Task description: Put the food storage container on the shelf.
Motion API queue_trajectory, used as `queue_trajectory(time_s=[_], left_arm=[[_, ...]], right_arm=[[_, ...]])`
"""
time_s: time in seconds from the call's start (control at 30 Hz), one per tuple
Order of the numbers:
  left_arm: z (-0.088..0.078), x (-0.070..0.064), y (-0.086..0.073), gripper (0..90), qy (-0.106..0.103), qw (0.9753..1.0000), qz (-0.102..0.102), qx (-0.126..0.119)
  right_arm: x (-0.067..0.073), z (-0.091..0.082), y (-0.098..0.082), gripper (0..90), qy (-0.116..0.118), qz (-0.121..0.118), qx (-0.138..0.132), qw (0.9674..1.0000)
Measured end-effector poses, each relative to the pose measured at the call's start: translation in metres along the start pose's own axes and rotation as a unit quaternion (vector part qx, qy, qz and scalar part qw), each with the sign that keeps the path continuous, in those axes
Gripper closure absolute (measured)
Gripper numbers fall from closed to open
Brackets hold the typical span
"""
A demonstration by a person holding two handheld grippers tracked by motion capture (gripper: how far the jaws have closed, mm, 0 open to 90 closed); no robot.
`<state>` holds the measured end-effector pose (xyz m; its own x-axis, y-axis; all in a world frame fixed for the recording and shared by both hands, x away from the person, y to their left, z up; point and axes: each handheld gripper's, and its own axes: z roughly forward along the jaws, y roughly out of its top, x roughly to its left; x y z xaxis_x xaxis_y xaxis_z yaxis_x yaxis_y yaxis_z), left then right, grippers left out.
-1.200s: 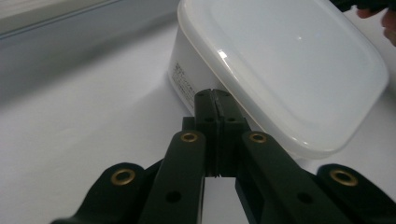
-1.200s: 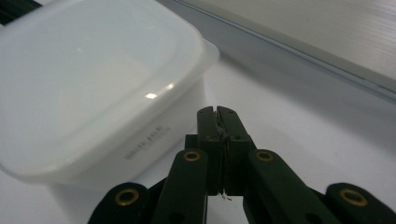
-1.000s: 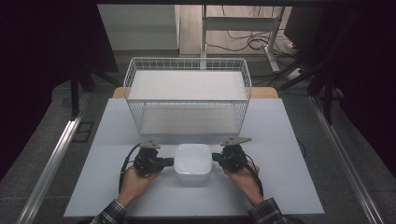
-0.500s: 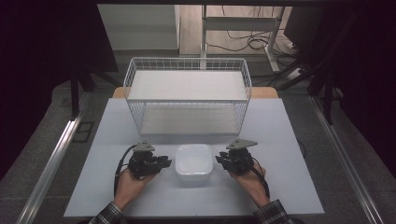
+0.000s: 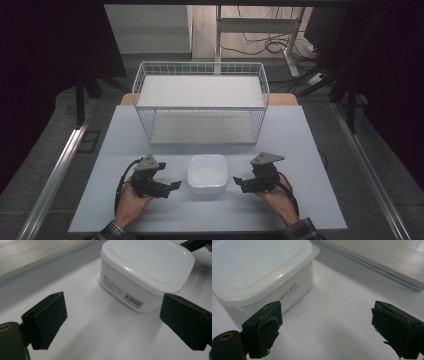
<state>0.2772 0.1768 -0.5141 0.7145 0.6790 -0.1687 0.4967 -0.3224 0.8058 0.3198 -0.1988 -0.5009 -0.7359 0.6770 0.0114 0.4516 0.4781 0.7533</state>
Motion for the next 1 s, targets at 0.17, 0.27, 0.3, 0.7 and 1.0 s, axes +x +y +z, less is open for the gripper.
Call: queue_trajectory(time_s=[0.17,0.27,0.3,0.7,1.0], left_arm=[[0.002,0.001,-0.002,4.4,-0.005,0.9999,0.010,-0.007],[0.002,0.000,-0.001,3.0,0.002,0.9998,0.015,-0.009],[0.002,0.000,-0.001,2.8,0.002,0.9998,0.015,-0.009],[-0.002,0.000,0.019,1.3,-0.002,1.0000,-0.009,-0.005],[0.011,-0.004,0.033,2.9,-0.036,0.9991,-0.023,0.006]], right_arm=[[0.001,0.002,0.000,7.2,0.004,-0.010,0.002,0.9999],[0.001,0.002,0.001,5.6,0.004,-0.012,0.000,0.9999],[0.001,0.002,0.001,5.6,0.004,-0.012,0.000,0.9999],[0.002,-0.002,0.017,5.5,0.021,0.008,-0.033,0.9992],[0.014,0.003,0.034,3.5,0.029,0.012,-0.028,0.9991]])
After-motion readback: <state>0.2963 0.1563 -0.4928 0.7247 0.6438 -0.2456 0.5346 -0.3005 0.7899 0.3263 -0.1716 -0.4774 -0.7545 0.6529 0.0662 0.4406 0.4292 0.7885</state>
